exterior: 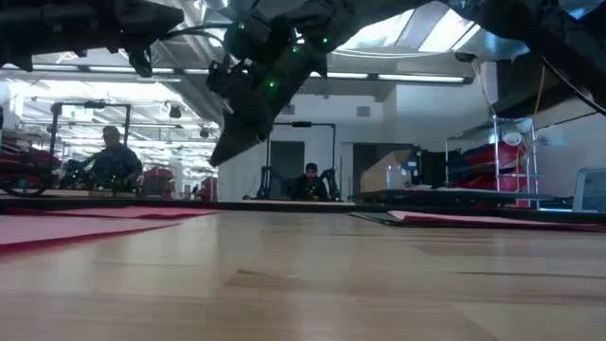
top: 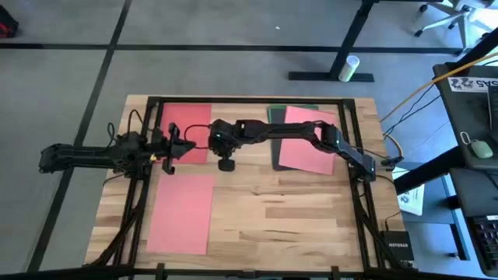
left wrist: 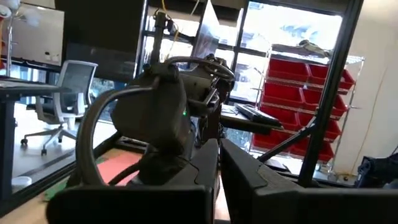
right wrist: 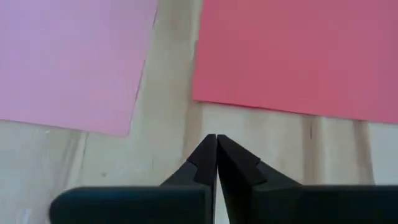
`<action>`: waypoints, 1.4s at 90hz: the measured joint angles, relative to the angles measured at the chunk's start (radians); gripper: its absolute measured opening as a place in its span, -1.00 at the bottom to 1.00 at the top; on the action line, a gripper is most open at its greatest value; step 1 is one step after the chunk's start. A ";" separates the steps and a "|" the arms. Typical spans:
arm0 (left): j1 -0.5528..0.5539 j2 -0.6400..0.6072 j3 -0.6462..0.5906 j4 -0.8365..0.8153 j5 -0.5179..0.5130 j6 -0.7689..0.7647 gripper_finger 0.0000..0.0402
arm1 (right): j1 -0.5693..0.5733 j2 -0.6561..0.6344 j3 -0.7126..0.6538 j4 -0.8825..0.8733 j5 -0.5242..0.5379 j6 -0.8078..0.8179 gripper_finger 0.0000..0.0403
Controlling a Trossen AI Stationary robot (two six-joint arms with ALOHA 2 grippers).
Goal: Organize paper
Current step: Stack the pink paper on top of the pink paper
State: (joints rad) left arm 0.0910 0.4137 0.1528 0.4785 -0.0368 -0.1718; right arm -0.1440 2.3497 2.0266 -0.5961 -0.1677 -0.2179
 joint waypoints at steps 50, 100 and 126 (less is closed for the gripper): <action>0.000 -0.001 0.000 0.107 0.038 0.014 -1.00 | 0.013 -0.066 -0.317 0.072 -0.011 0.009 -1.00; 0.000 -0.002 0.000 0.153 0.037 0.020 -1.00 | 0.002 -0.568 -1.008 0.589 0.210 0.235 -1.00; 0.000 -0.001 0.000 0.103 0.038 -0.008 -1.00 | 0.047 -0.772 -1.182 0.443 0.302 0.316 -1.00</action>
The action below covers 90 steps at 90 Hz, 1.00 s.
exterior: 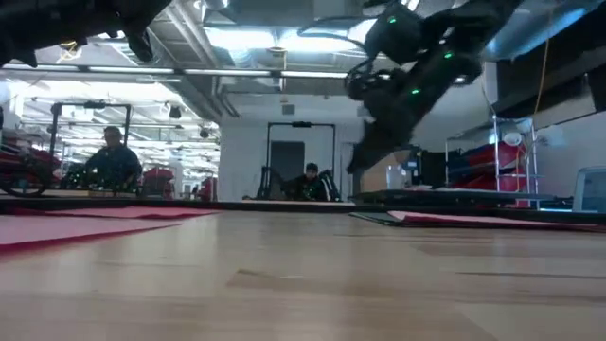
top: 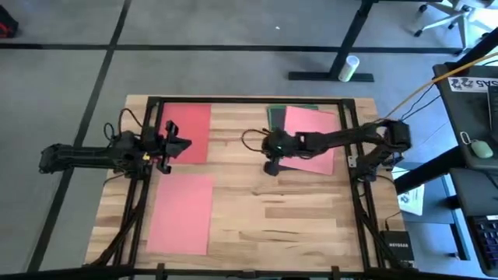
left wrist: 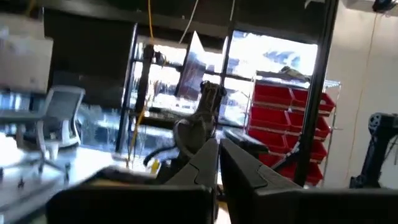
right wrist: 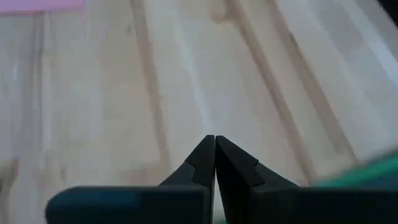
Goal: Organize paper
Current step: Stack the pink paper on top of the pink paper
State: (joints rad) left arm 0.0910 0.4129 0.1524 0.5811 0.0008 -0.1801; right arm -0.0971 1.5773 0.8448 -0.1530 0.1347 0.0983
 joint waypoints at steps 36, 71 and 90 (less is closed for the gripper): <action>0.000 0.008 0.000 -0.049 0.000 -0.022 -0.99 | 0.155 -0.084 -0.026 -0.291 0.059 0.160 -0.99; 0.000 0.013 0.000 -0.071 0.005 -0.048 -0.82 | 0.175 -0.079 -0.026 -0.363 0.121 0.152 -0.39; 0.000 0.014 0.000 -0.105 0.005 -0.053 -0.75 | 0.175 -0.069 -0.026 -0.399 0.204 0.156 -0.28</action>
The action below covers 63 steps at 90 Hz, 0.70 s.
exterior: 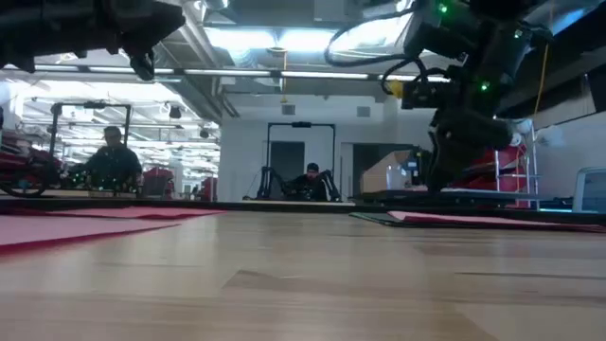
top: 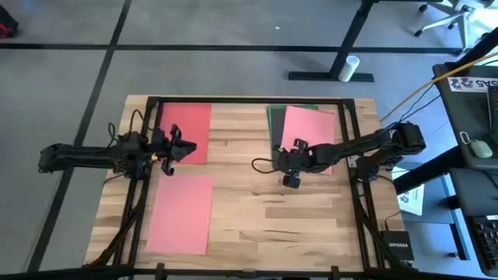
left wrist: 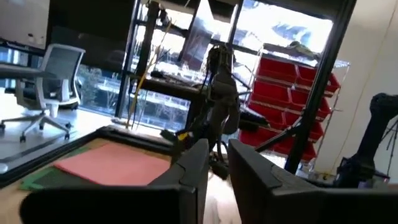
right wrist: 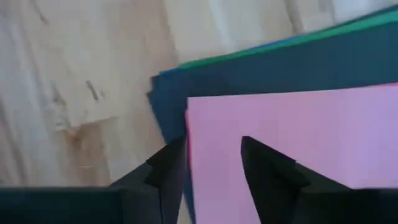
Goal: Organize paper
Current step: Stack the pink paper on top of the pink paper
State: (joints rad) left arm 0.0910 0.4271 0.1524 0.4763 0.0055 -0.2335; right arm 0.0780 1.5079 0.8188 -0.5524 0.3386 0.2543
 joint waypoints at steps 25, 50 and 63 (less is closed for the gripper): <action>0.000 0.006 0.000 -0.005 0.000 -0.002 -0.72 | -0.017 0.037 -0.002 0.021 -0.047 0.000 -0.29; 0.000 0.020 0.000 -0.025 0.000 -0.022 -0.72 | -0.037 0.049 -0.004 0.029 -0.059 -0.015 -0.29; 0.000 0.024 0.000 -0.027 -0.001 -0.021 -0.72 | -0.048 0.051 -0.004 0.031 -0.062 -0.029 -0.29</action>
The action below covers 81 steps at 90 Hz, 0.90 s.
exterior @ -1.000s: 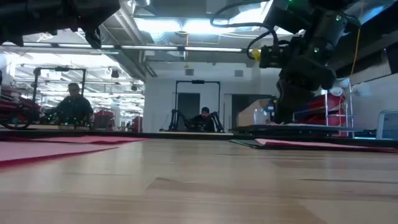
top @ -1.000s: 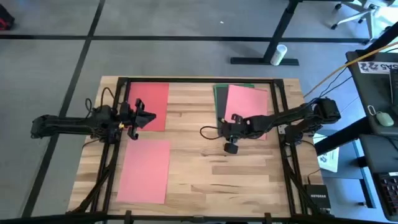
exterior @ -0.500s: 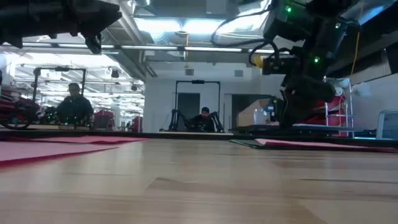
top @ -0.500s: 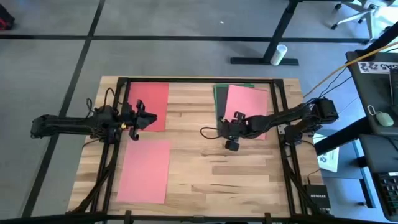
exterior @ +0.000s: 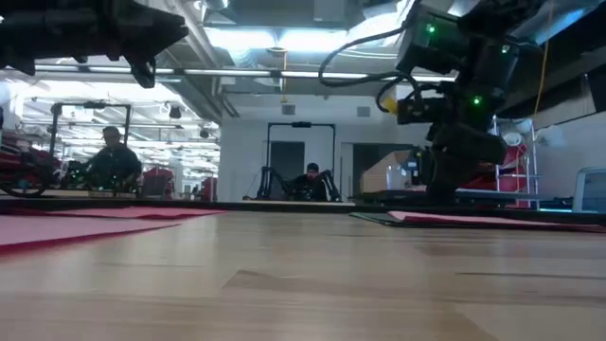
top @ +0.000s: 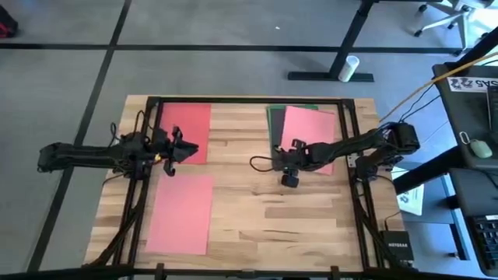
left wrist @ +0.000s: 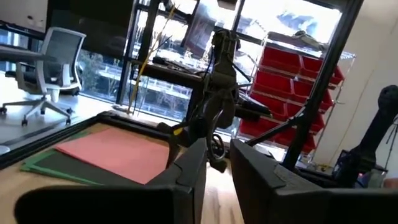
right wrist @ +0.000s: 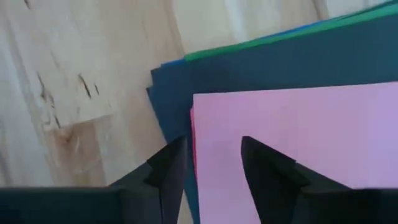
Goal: Organize paper
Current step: Stack the pink paper on top of the pink paper
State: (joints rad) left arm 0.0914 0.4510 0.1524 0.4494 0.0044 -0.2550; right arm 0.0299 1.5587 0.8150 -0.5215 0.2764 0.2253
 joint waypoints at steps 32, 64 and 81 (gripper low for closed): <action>0.000 0.010 0.000 -0.002 0.000 0.000 -0.72 | 0.000 0.054 0.000 0.002 -0.020 -0.022 -0.29; 0.000 0.010 0.000 -0.005 0.000 0.000 -0.72 | -0.002 0.057 0.000 0.001 0.028 -0.022 -0.29; 0.000 0.010 0.000 -0.006 0.000 0.000 -0.72 | -0.027 0.057 0.000 -0.002 0.029 -0.022 -0.29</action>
State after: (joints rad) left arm 0.0911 0.4610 0.1524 0.4438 0.0040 -0.2546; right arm 0.0026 1.6157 0.8146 -0.5236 0.3050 0.2035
